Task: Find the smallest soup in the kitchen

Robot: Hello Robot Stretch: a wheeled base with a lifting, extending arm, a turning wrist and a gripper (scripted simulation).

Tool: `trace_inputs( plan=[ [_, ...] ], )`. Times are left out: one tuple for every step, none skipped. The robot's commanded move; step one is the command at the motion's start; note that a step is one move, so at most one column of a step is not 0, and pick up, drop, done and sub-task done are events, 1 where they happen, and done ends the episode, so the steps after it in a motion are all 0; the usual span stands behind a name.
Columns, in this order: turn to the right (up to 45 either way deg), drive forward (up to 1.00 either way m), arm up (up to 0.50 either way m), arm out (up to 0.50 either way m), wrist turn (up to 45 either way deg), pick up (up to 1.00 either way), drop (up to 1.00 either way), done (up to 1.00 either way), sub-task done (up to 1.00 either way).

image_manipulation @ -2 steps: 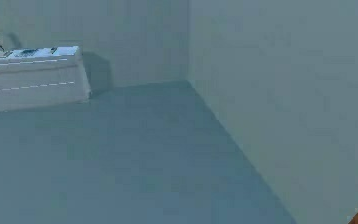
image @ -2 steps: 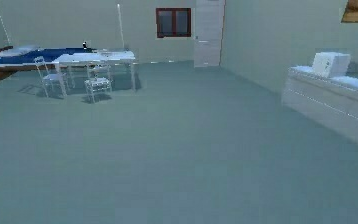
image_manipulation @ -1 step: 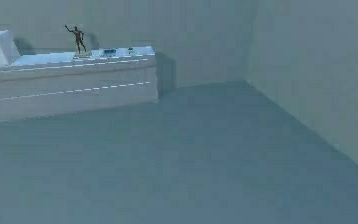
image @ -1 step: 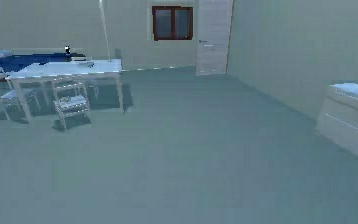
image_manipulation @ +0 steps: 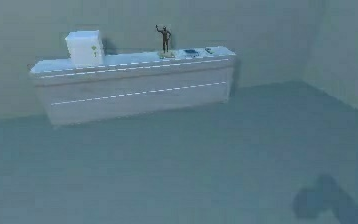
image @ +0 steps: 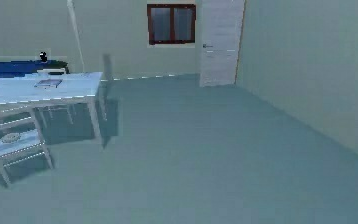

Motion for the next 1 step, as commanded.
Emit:
trace_inputs(
  plan=[
    [0.0, 1.0, 0.0, 0.0, 0.0, 0.0, 0.0, 0.0, 0.0]
  ],
)
